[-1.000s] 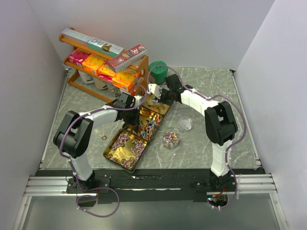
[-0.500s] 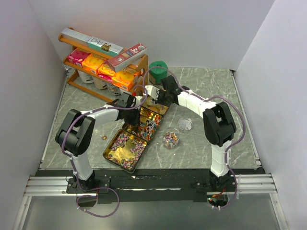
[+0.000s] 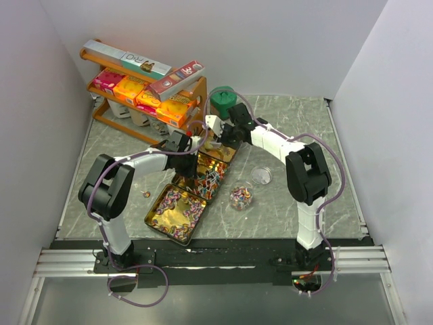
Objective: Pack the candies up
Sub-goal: Scoop the fake candies from the storage box.
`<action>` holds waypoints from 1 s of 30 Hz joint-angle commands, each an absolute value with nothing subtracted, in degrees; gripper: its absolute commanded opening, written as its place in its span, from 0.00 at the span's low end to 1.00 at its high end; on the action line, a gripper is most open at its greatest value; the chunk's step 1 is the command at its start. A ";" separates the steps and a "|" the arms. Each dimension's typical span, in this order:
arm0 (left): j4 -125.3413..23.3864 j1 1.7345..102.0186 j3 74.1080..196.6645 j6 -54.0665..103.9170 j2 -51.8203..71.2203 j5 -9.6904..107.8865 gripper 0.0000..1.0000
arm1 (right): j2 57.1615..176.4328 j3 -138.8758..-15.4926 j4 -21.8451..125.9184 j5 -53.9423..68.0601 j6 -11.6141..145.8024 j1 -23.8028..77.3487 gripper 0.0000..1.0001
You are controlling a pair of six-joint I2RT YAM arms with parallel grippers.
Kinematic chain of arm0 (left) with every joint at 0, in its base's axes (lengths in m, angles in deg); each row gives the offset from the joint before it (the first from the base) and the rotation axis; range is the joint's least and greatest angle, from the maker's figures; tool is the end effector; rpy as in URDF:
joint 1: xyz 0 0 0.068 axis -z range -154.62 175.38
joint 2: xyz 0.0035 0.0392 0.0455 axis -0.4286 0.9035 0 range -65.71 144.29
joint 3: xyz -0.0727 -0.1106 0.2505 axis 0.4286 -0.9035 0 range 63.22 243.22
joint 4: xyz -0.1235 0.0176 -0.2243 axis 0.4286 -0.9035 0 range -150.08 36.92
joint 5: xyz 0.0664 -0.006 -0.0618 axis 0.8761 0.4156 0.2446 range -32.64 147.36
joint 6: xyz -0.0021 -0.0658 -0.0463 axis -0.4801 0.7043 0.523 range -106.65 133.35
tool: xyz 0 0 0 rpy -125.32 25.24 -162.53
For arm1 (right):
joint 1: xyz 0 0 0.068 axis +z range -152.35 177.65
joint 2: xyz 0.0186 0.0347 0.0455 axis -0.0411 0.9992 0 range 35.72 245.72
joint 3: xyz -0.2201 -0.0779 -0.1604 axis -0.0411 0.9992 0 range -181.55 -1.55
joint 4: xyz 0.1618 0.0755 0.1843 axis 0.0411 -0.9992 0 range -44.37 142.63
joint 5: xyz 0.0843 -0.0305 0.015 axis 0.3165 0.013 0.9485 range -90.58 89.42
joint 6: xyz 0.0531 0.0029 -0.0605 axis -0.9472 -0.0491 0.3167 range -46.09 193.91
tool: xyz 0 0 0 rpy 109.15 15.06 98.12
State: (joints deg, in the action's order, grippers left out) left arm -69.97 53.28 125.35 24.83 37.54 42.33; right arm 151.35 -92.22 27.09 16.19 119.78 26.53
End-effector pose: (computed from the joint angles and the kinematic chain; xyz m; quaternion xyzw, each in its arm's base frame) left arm 0.3256 -0.1927 0.1488 0.1717 0.9381 -0.2105 0.2149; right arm 0.4027 0.2451 0.2059 -0.6044 0.7100 0.0864 0.3509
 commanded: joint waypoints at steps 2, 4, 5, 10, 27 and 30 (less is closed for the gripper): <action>-69.08 53.59 127.38 24.42 38.09 42.33 0.15 | 153.66 -90.59 32.94 29.74 113.99 29.64 0.00; -69.17 53.59 127.55 24.42 38.18 42.24 0.15 | 153.49 -89.89 33.29 29.48 112.07 29.55 0.00; -69.17 53.59 127.55 24.42 38.27 42.33 0.15 | 153.49 -89.53 33.64 29.22 111.44 29.64 0.00; -69.34 53.59 127.90 24.51 38.44 42.15 0.14 | 154.01 -89.17 33.65 27.99 106.00 29.64 0.00; -69.34 53.59 128.17 24.95 37.83 41.36 0.14 | 153.76 -86.55 36.80 19.38 93.95 30.08 0.00; -69.34 53.59 128.26 25.12 37.48 41.19 0.14 | 151.48 -81.20 42.16 17.44 93.86 30.60 0.00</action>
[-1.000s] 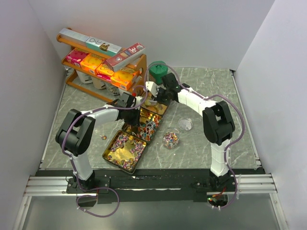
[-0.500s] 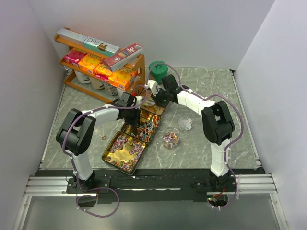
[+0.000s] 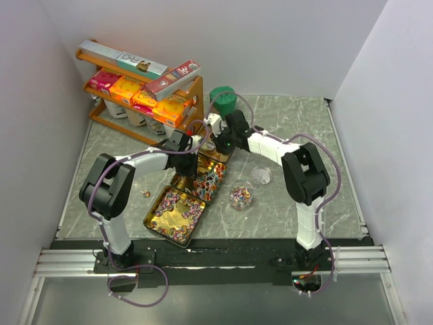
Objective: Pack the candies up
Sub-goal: Scoop the fake candies from the storage box.
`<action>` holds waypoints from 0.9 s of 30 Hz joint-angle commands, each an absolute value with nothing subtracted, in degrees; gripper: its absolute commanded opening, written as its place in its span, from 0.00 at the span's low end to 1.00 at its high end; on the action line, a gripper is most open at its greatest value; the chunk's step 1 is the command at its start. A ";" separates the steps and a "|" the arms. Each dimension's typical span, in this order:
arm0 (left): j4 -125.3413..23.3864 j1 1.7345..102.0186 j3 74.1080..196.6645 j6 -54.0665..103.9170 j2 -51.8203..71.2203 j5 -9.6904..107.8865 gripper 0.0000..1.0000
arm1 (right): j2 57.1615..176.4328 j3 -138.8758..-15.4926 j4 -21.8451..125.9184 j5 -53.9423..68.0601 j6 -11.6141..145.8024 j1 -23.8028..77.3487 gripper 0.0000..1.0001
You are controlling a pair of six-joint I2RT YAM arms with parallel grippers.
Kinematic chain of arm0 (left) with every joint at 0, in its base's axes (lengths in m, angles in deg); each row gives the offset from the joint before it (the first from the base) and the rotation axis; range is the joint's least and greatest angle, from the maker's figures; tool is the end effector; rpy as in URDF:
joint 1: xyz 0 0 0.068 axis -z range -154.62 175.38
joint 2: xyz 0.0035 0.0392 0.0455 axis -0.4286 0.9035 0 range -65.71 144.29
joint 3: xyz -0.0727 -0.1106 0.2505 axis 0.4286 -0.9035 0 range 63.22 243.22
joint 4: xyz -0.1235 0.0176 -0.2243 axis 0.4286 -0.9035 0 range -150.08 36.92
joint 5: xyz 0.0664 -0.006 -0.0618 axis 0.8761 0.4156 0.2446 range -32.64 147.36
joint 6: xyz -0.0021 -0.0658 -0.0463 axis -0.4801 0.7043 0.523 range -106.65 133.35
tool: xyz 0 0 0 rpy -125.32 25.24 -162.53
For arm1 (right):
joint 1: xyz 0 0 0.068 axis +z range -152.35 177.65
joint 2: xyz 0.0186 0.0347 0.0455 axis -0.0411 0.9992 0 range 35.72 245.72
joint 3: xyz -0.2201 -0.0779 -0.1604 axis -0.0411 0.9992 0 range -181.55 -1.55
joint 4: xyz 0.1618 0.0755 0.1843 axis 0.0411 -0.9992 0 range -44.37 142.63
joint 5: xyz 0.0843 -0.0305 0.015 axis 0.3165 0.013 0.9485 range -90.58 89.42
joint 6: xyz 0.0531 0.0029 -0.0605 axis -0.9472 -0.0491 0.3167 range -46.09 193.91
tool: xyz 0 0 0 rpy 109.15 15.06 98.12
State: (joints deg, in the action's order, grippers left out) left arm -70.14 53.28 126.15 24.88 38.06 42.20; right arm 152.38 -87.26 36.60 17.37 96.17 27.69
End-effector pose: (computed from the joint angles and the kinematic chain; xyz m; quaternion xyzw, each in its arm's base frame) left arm 0.3283 -0.1943 0.1495 0.1717 0.9377 -0.2118 0.2153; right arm 0.4008 0.2566 0.1846 -0.4564 0.7997 0.1694 0.3515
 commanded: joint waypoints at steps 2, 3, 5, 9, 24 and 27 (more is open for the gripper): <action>-69.25 53.59 128.17 25.21 37.22 40.93 0.14 | 150.68 -79.25 44.19 16.82 94.03 30.96 0.00; -69.25 53.59 128.17 25.21 37.21 40.92 0.14 | 150.24 -78.03 45.33 16.30 93.95 31.04 0.00; -69.34 53.59 128.17 25.38 37.04 40.84 0.14 | 149.71 -76.79 46.39 15.68 93.95 31.22 0.00; -69.43 53.59 128.26 25.56 36.86 40.66 0.14 | 147.78 -72.67 50.43 13.22 92.90 31.31 0.00; -70.39 53.59 129.66 25.83 34.40 40.83 0.20 | 143.04 -62.64 66.25 9.62 88.41 31.13 0.00; -70.66 53.59 130.19 25.83 33.88 40.83 0.21 | 141.98 -60.71 69.14 7.77 87.27 31.31 0.00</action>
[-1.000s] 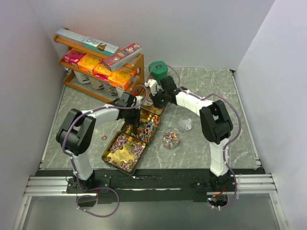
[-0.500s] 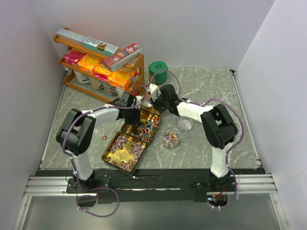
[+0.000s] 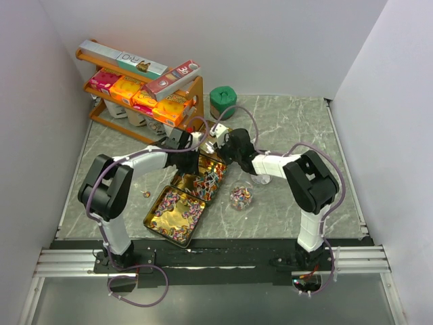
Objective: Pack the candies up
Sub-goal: Scoop the fake candies from the storage box.
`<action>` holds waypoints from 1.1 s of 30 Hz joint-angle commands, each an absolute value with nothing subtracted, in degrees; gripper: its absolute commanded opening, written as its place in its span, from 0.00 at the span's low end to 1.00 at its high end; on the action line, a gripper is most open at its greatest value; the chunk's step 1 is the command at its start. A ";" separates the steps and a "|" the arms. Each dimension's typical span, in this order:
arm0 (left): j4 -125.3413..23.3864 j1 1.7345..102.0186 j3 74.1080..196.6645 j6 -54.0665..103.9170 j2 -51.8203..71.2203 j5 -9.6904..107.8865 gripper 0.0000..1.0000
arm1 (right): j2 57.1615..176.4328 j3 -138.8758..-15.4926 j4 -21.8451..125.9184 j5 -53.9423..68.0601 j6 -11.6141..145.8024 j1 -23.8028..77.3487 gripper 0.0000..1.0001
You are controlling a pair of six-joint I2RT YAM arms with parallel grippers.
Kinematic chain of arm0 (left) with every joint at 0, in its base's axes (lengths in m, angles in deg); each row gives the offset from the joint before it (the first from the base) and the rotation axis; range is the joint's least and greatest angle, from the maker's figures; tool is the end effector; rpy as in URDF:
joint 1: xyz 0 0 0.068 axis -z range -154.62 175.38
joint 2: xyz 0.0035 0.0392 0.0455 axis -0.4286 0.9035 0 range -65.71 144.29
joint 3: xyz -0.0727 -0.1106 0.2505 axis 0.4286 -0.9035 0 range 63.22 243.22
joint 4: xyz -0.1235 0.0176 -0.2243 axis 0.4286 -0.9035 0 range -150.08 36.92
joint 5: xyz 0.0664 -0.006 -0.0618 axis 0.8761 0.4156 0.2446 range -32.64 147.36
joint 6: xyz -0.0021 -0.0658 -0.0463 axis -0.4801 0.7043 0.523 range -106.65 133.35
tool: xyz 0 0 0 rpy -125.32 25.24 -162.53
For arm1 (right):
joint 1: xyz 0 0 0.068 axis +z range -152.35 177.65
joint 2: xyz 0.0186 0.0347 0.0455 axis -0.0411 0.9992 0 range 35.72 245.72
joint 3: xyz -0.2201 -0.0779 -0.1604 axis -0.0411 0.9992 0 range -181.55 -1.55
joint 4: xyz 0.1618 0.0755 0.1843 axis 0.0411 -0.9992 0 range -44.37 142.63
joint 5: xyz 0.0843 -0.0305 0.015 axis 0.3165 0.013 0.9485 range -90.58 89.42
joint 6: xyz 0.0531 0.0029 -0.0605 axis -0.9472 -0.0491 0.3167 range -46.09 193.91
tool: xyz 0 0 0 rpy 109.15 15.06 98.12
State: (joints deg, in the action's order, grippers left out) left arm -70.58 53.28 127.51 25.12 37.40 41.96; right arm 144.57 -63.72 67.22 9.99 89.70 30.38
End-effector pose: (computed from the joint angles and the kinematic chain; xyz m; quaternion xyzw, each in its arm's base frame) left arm 0.3317 -0.1964 0.1603 0.1715 0.9336 -0.2181 0.2266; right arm 0.3612 0.2473 0.1645 -0.3987 0.7760 0.1507 0.4649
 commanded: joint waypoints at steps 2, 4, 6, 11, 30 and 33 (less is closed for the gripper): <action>-70.83 53.59 130.63 25.83 33.35 40.83 0.22 | 141.45 -59.91 70.20 6.89 86.92 31.22 0.00; -71.18 53.59 130.98 25.74 33.00 41.10 0.24 | 140.22 -58.51 71.87 6.01 86.57 31.31 0.00; -71.27 53.50 131.24 25.83 32.21 41.36 0.26 | 138.65 -56.93 73.11 5.75 86.04 31.31 0.00; -71.80 53.59 131.60 26.00 30.71 41.54 0.29 | 136.18 -54.99 75.57 4.69 85.42 31.31 0.00; -78.47 53.50 133.79 30.92 23.86 45.93 0.42 | 123.88 -52.52 73.14 -0.49 85.60 31.40 0.00; -81.37 53.50 135.81 31.89 22.98 47.42 0.43 | 118.61 -53.14 68.03 -2.42 84.28 31.31 0.00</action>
State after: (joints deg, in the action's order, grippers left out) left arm -77.42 53.28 131.57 29.42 26.30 44.52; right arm 127.09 -50.50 72.27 1.07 86.01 31.05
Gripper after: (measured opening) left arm 0.428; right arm 0.180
